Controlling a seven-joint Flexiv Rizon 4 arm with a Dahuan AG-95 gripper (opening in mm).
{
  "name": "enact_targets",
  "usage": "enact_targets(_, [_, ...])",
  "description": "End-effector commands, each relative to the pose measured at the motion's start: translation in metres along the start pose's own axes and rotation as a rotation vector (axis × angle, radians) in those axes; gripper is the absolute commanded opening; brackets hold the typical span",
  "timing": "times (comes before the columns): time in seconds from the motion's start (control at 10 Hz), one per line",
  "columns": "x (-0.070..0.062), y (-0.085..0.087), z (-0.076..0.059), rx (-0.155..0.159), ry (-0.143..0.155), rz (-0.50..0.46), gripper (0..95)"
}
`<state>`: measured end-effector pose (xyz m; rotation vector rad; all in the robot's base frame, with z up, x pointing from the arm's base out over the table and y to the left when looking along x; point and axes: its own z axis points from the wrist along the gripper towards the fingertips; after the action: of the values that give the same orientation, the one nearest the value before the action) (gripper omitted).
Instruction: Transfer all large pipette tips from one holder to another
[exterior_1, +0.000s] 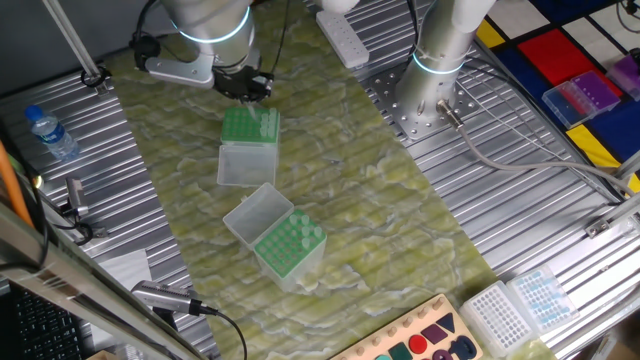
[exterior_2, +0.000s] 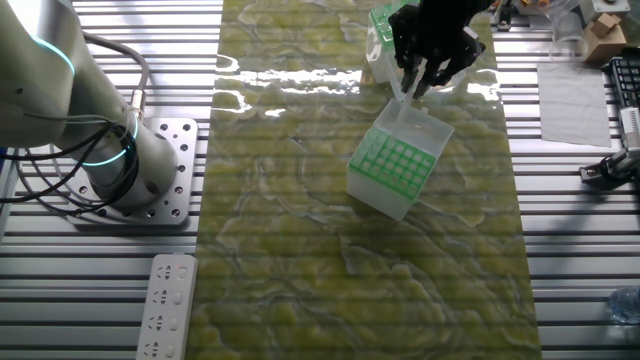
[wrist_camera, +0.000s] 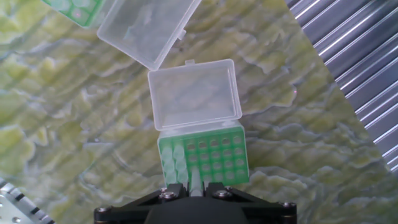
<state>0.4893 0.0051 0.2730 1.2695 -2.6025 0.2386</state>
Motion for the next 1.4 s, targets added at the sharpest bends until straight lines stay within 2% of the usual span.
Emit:
enact_targets(0.1, [0.002,0.002,0.003,0.005,-0.005,-0.003,0.0])
enact_targets(0.4, [0.003,0.003,0.008,0.023,-0.019,-0.012,0.0])
enact_targets(0.5, [0.003,0.003,0.011,0.034,-0.035,-0.022,0.0])
enact_targets(0.6, [0.003,0.004,0.016,0.052,-0.066,-0.046,0.0])
enact_targets(0.7, [0.002,0.002,0.02,0.076,-0.095,-0.079,19.0])
enact_targets(0.8, [0.0,0.001,0.024,0.071,-0.131,-0.088,38.0])
enact_targets(1.0, [0.0,0.001,0.025,0.076,-0.137,-0.09,38.0])
enact_targets(1.1, [0.0,0.001,0.025,0.069,-0.143,-0.069,38.0])
enact_targets(1.3, [-0.007,0.0,0.025,0.011,-0.18,0.036,38.0])
enact_targets(1.4, [-0.02,0.003,0.024,-0.056,-0.207,0.149,38.0])
